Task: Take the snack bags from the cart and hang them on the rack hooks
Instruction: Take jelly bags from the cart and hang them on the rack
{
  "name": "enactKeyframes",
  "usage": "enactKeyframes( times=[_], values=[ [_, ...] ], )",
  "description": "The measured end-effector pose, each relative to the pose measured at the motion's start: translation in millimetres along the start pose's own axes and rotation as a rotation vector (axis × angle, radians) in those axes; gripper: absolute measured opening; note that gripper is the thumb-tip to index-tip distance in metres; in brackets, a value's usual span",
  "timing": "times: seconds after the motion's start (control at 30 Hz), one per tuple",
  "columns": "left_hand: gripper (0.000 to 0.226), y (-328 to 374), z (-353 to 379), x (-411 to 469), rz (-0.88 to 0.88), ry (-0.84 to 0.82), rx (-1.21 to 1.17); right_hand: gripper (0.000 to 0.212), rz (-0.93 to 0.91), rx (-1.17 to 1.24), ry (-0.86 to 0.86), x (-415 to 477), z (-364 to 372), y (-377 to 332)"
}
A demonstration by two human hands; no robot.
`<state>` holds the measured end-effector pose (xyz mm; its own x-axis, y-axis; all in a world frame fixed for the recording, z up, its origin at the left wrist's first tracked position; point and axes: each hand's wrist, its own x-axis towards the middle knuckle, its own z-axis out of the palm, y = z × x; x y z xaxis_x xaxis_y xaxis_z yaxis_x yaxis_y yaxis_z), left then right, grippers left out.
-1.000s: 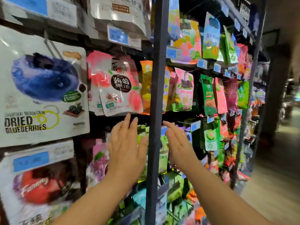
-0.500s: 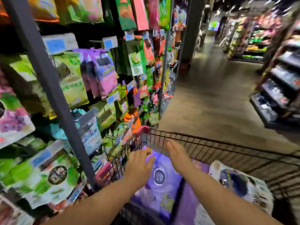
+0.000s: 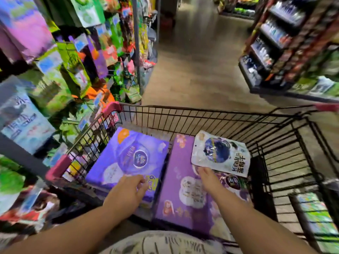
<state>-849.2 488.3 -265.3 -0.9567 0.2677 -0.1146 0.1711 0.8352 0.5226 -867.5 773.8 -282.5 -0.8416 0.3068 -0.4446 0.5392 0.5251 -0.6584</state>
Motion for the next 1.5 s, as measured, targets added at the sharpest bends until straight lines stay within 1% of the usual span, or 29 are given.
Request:
enactKeyframes(
  times=[0.03,0.07,0.17,0.27,0.37,0.43,0.53,0.6,0.63,0.8,0.9,1.0,1.07,1.2,1.3,1.33,1.4,1.47,1.5],
  values=[
    [0.025,-1.1,1.0,1.2,-0.012,-0.019,-0.011,0.039,0.035,0.023,0.028,3.4,-1.5,5.2],
    [0.023,-2.0,2.1,1.7,-0.022,-0.04,-0.017,0.037,0.07,0.033,0.042,3.3,-3.9,8.7],
    [0.027,-1.7,4.4,1.6,-0.07,-0.068,0.013,0.032,0.147,-0.046,0.072,6.1,-7.2,26.4],
    [0.032,3.1,3.9,1.3,-0.093,-0.08,0.056,0.038,0.183,-0.183,0.145,3.5,-16.0,45.0],
    [0.035,8.2,2.8,-0.2,-0.093,-0.101,0.08,0.039,0.222,-0.37,0.224,3.9,-28.6,62.8],
    [0.036,9.4,1.4,-0.4,-0.096,-0.116,0.07,0.043,0.273,-0.448,0.29,4.0,-36.2,71.7],
    [0.037,10.8,-0.7,-0.5,-0.101,-0.13,0.065,0.059,0.42,-0.38,0.349,2.7,-41.8,83.8],
    [0.038,12.6,-1.6,-1.2,-0.108,-0.131,0.065,0.074,0.468,-0.279,0.342,4.0,-40.8,91.4],
    [0.039,13.8,-2.3,-1.5,-0.109,-0.133,0.065,0.078,0.473,-0.241,0.327,6.2,-40.8,94.3],
    [0.041,15.7,-4.3,-2.9,-0.121,-0.139,0.055,0.084,0.55,-0.24,0.243,9.1,-51.3,92.4],
    [0.041,18.1,-5.2,-2.6,-0.122,-0.14,0.048,0.085,0.551,-0.227,0.186,10.7,-53.4,95.0],
    [0.041,17.8,-6.0,-2.7,-0.12,-0.147,0.047,0.079,0.527,-0.356,0.111,7.4,-51.8,90.2],
    [0.04,17.8,-6.0,-3.1,-0.12,-0.147,0.045,0.072,0.505,-0.467,0.114,2.4,-49.4,82.2],
    [0.042,19.1,-6.8,-3.7,-0.111,-0.15,0.041,0.079,0.491,-0.547,0.165,-4.7,-43.4,73.5],
    [0.042,18.6,-7.1,-3.4,-0.113,-0.149,0.044,0.078,0.494,-0.563,0.18,-5.0,-43.5,74.5],
    [0.042,18.7,-7.0,-3.5,-0.116,-0.147,0.044,0.078,0.498,-0.536,0.186,-5.4,-44.1,74.6],
    [0.042,18.6,-7.0,-3.4,-0.121,-0.142,0.043,0.079,0.506,-0.405,0.176,-2.3,-44.2,77.5],
    [0.042,18.4,-6.6,-3.4,-0.122,-0.136,0.056,0.087,0.52,-0.273,0.14,-1.2,-44.2,78.9],
    [0.042,18.0,-6.3,-3.2,-0.121,-0.133,0.066,0.093,0.522,-0.262,0.122,-1.3,-43.7,78.8]
  ],
)
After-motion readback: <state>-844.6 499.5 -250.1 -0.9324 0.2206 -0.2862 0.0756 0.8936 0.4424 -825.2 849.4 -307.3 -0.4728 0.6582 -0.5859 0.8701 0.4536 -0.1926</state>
